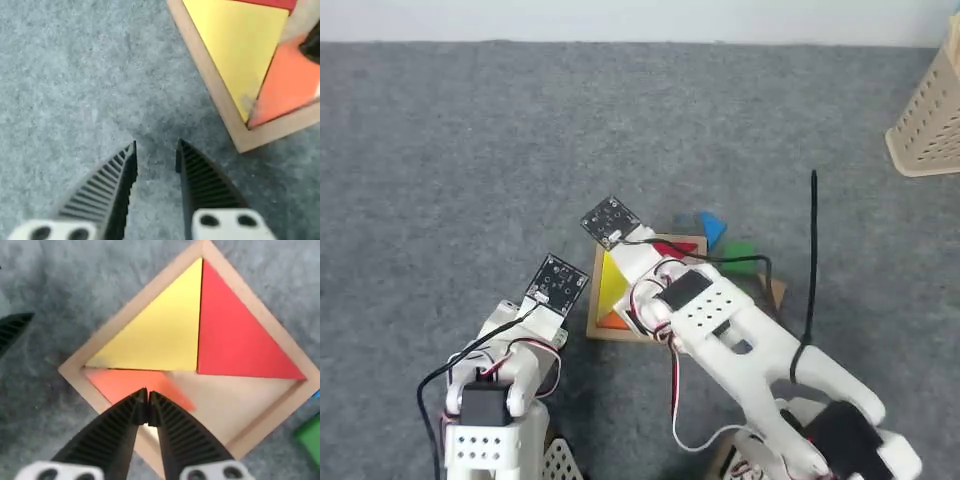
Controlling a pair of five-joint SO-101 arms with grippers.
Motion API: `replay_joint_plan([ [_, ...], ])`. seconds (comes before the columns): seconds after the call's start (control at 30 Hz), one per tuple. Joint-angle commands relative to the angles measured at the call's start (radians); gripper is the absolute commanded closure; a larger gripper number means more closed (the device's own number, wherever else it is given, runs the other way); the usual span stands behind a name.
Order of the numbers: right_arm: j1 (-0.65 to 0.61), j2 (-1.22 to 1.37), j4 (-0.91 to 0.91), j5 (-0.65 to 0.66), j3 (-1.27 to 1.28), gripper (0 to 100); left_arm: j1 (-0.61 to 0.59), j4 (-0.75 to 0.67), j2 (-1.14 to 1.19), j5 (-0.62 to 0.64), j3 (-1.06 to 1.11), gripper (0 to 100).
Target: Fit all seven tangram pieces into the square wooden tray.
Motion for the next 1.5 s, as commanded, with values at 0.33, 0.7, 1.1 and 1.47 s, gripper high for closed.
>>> replay_joint_plan([
  [0.33,-0.005,0.148,-0.054,-0.002,-0.074,99.3,-0.005,-0.002,-0.021,0.011,-0.012,88],
  [0.7,0.243,0.303,0.096,0.117,-0.227,99.3,-0.005,-0.002,-0.021,0.011,-0.012,88],
  [1.1,0.409,0.443,0.105,0.180,-0.390,99.3,-0.005,-0.002,-0.021,0.011,-0.012,88],
  [1.47,0.401,0.220,0.116,0.057,-0.331,99.3,-0.005,-0.002,-0.021,0.011,-0.012,88],
])
